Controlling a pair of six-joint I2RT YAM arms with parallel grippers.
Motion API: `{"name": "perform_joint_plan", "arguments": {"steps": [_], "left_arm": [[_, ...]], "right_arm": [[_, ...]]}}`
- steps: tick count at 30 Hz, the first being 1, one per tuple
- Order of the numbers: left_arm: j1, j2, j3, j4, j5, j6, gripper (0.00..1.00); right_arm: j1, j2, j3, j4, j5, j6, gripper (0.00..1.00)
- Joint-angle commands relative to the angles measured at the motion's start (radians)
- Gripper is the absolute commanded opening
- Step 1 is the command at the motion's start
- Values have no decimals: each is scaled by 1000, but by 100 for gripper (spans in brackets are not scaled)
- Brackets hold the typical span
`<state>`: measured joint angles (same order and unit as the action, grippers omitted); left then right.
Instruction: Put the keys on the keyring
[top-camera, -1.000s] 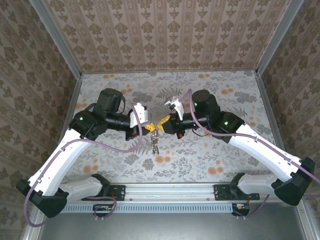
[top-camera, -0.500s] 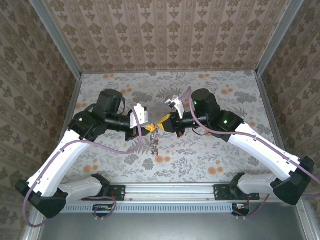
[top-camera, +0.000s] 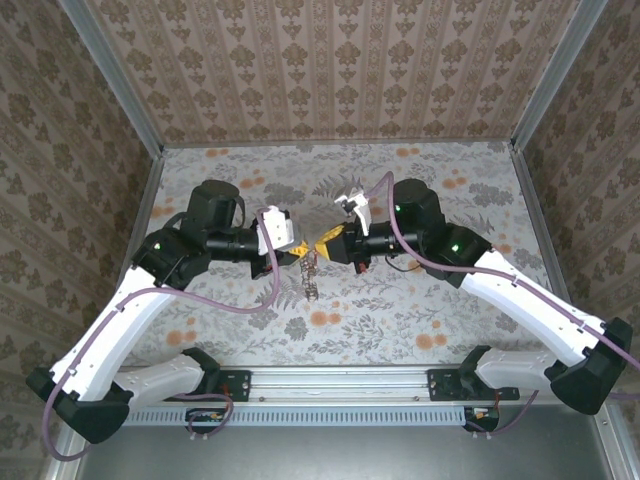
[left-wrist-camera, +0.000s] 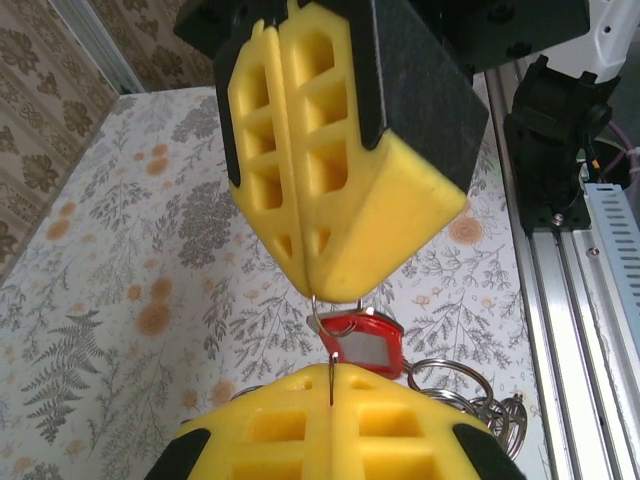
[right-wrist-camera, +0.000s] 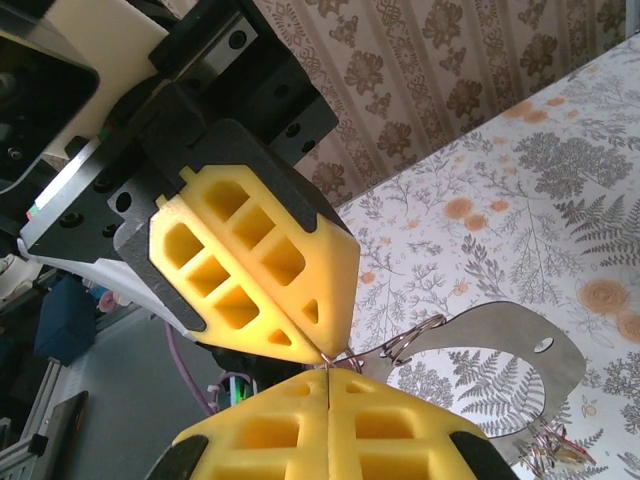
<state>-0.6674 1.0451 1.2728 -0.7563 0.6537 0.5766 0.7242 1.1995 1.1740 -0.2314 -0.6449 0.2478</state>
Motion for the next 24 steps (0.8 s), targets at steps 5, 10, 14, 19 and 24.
{"name": "perform_joint_plan", "arguments": {"steps": [5,10,14,19,24], "left_arm": [[-8,-15,-6,41,23,-19,0],[-7,-22,-11,56,23,-28,0],[-7,-24,-19,72,22,-38,0],[-7,-26,-22,80,3,-42,0],[-8,-28,-21,80,14,-43,0]], "right_arm": [[-4,18,-11,51,-36,36,0],[-5,26,-13,52,-35,39,0],[-4,25,-16,50,-36,42,0],[-4,17,-24,51,-54,43,0],[-3,16,-34,55,-39,43,0]]}}
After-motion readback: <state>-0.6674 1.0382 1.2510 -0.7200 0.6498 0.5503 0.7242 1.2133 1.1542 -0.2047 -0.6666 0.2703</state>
